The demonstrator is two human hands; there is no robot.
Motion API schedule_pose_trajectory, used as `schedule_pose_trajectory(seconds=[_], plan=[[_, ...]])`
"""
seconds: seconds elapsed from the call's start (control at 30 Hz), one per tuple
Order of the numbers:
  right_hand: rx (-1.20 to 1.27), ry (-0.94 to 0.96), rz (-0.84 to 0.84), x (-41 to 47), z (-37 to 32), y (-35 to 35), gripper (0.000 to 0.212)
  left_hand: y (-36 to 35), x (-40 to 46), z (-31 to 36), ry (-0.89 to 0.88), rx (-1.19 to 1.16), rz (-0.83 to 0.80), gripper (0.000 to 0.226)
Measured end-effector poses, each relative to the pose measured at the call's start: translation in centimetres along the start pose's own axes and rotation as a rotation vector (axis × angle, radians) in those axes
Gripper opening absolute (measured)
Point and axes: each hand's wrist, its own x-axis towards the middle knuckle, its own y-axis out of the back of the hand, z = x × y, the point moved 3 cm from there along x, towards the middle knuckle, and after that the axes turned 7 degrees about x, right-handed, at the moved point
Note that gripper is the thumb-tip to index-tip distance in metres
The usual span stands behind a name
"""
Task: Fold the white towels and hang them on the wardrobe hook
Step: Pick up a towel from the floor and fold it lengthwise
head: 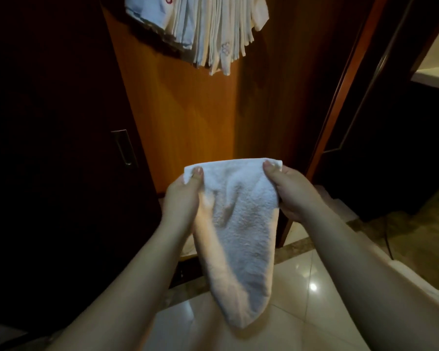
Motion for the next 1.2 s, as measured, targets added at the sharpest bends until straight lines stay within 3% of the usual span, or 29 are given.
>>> schedule_pose_trajectory(seconds=[0.1,0.17,0.37,0.5,0.6,0.67,0.77,0.9,0.97,1.07,1.13,1.2], plan=[[-0.289,0.062,0.242,-1.4,2.6,-1.2,0.031,-1.7,-1.4,-2.5,0.018,0.092,0.127,0.029],[-0.285,0.084,0.300,-3.1,4.2,-2.7,0.026,-3.0,-3.0,-3.3,0.022,0.124,0.159,0.027],[-0.248,0.067,0.159,-5.4,6.3,-5.8,0.011,-4.7,-5.3,-5.6,0.071,0.030,0.039,0.027],[-0.201,0.083,0.128,-5.3,5.8,-6.0,0.015,-4.7,-6.1,-4.2,-0.070,0.166,-0.041,0.013],[-0.173,0.081,0.066,-5.5,5.3,-6.4,0.034,-4.9,-6.1,-3.5,-0.041,0.015,-0.261,0.049],[-0.126,0.057,-0.002,-5.7,5.0,-6.4,0.032,-4.5,-5.8,-3.4,0.014,-0.138,-0.389,0.071],[-0.149,0.047,-0.093,-5.8,4.5,-6.3,0.034,-3.7,-5.4,-2.4,0.041,-0.217,-0.475,0.075],[-0.294,0.148,-0.167,-5.8,3.4,-7.0,0.080,-2.9,-4.8,-2.3,-0.032,-0.086,-0.529,0.090],[-0.295,0.179,-0.149,-5.9,3.1,-7.0,0.075,-2.6,-4.8,-1.5,-0.105,-0.036,-0.554,0.092],[-0.266,0.174,-0.104,-5.9,2.8,-6.5,0.051,-2.3,-4.8,-1.0,-0.164,0.048,-0.620,0.112],[-0.252,0.176,-0.109,-5.6,2.2,-6.1,0.046,-2.1,-4.6,-0.7,-0.186,0.015,-0.630,0.110],[-0.238,0.213,-0.116,-5.0,1.3,-5.4,0.055,-1.7,-4.1,-0.6,-0.171,-0.085,-0.632,0.096]])
